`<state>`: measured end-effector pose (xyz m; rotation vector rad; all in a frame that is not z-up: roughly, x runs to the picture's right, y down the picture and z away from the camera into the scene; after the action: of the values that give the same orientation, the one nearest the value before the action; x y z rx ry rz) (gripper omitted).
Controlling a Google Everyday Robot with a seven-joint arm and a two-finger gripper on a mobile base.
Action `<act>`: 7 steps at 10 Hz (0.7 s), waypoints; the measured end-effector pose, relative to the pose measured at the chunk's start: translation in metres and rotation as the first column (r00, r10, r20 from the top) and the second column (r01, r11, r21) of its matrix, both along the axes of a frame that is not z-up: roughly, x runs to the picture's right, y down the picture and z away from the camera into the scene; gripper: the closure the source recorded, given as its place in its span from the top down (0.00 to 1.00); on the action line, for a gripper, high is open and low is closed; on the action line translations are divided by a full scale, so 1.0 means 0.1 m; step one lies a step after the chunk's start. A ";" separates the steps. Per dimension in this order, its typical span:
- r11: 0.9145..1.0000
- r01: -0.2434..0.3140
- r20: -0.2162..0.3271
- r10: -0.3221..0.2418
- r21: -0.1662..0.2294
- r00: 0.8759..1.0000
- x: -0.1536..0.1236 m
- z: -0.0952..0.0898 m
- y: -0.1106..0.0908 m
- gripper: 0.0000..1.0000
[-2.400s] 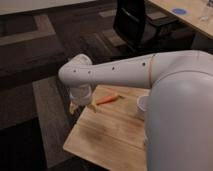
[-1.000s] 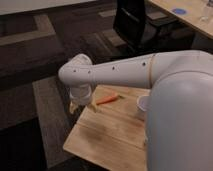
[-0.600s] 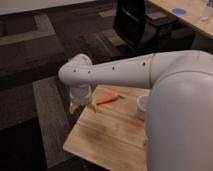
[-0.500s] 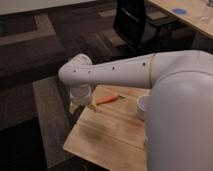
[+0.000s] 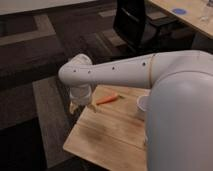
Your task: Place the eraser on the white sponge
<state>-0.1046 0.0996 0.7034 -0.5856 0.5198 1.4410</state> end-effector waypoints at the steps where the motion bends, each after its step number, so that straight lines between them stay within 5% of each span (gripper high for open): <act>1: 1.000 0.000 -0.001 0.000 0.000 1.000 0.00 0.00 0.00 0.65; 7: 0.996 -0.072 -0.058 0.075 0.053 0.996 0.76 -0.04 -0.06 0.65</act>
<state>-0.0290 0.0939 0.6994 -0.5270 0.5113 1.5410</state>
